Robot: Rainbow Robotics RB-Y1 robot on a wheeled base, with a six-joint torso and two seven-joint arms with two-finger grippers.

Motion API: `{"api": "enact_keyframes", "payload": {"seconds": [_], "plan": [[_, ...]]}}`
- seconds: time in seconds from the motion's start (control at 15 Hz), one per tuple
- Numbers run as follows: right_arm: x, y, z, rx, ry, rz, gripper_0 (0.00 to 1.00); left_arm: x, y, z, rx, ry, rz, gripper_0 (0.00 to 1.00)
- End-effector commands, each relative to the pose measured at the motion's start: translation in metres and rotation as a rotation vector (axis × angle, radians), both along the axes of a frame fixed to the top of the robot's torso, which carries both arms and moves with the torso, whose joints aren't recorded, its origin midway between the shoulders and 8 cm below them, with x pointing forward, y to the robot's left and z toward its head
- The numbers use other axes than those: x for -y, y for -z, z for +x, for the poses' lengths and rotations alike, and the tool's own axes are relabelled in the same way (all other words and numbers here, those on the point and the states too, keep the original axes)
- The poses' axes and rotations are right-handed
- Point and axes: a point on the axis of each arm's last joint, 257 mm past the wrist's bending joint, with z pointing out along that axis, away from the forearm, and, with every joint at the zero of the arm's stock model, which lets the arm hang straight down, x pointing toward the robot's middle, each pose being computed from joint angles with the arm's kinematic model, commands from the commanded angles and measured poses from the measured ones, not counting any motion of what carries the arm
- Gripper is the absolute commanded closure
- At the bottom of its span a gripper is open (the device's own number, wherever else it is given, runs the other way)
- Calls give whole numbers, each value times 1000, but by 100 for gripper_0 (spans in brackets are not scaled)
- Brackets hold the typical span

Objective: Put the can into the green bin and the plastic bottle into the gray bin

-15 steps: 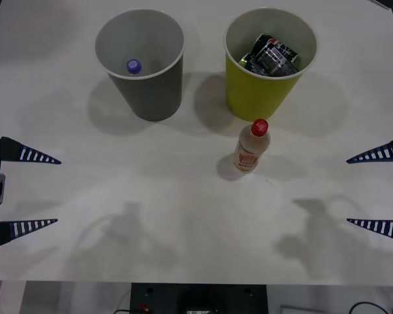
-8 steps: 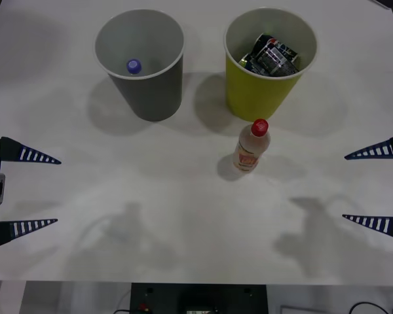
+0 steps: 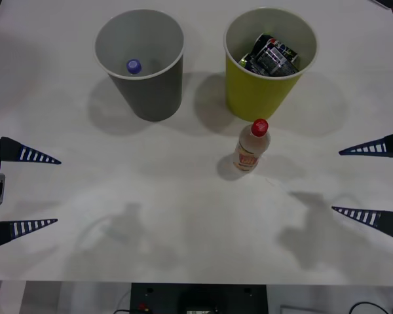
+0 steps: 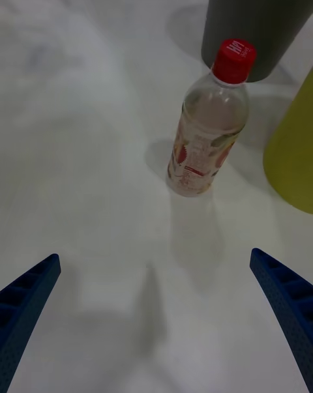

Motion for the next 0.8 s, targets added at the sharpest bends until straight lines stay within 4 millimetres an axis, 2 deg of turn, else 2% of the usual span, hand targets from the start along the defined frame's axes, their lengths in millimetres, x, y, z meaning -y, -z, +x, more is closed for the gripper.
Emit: {"api": "enact_keyframes", "payload": {"seconds": [0.07,0.53,0.8], "plan": [[-3,5,7,18,-9,42,0,0,0,0,0,0,0,2],[0,27,34,65,-28,155,0,0,0,0,0,0,0,2],[-11,40,53,43,-7,267,0,0,0,0,0,0,0,2]]}}
